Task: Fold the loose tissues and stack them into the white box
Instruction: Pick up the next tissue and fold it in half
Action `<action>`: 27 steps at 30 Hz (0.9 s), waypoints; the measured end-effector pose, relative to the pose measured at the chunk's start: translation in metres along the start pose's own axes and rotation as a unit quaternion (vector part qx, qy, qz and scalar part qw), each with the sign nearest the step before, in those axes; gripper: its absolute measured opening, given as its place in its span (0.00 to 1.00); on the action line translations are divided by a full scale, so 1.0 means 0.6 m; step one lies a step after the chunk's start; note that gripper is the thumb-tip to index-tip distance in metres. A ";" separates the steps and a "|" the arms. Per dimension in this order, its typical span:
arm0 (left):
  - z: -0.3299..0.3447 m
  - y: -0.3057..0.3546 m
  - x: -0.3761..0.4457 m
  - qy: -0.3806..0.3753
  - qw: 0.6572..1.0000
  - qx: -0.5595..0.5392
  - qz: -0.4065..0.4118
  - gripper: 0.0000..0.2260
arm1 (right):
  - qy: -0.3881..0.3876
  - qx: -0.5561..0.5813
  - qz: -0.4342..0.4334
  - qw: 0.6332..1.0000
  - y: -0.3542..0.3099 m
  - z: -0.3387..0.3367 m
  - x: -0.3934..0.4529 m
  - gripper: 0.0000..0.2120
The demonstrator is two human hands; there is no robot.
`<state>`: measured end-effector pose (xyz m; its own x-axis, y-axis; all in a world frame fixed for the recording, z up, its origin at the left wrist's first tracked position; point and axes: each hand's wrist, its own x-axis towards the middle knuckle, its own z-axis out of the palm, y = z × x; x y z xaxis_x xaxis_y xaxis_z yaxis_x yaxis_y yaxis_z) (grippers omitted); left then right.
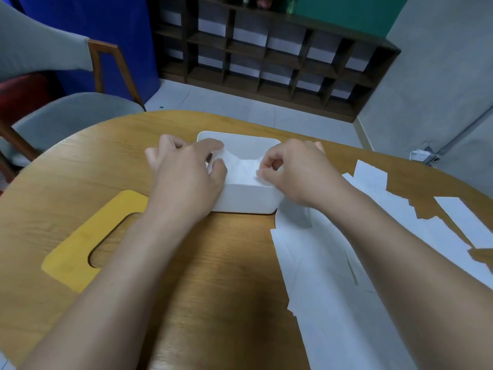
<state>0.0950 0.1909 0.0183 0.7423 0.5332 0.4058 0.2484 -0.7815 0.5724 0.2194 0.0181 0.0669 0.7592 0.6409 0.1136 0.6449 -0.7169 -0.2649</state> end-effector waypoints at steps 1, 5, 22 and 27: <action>0.001 0.001 -0.001 0.001 1.000 0.003 0.002 0.15 | -0.005 -0.010 -0.001 1.000 0.000 0.002 0.002 0.11; 0.001 0.004 -0.003 0.004 1.000 0.015 0.011 0.17 | -0.039 -0.039 -0.012 0.998 0.003 -0.002 0.010 0.14; 0.007 0.009 -0.009 0.012 1.000 -0.025 -0.007 0.14 | -0.158 -0.263 -0.122 0.944 -0.008 0.005 0.076 0.10; 0.008 0.005 -0.011 0.014 1.000 -0.021 -0.004 0.12 | -0.170 -0.233 -0.105 0.952 -0.013 0.004 0.076 0.12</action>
<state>0.0937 0.1833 0.0137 0.7221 0.5495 0.4202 0.2277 -0.7624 0.6057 0.2488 0.0533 0.0720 0.5882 0.7780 -0.2207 0.8083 -0.5569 0.1910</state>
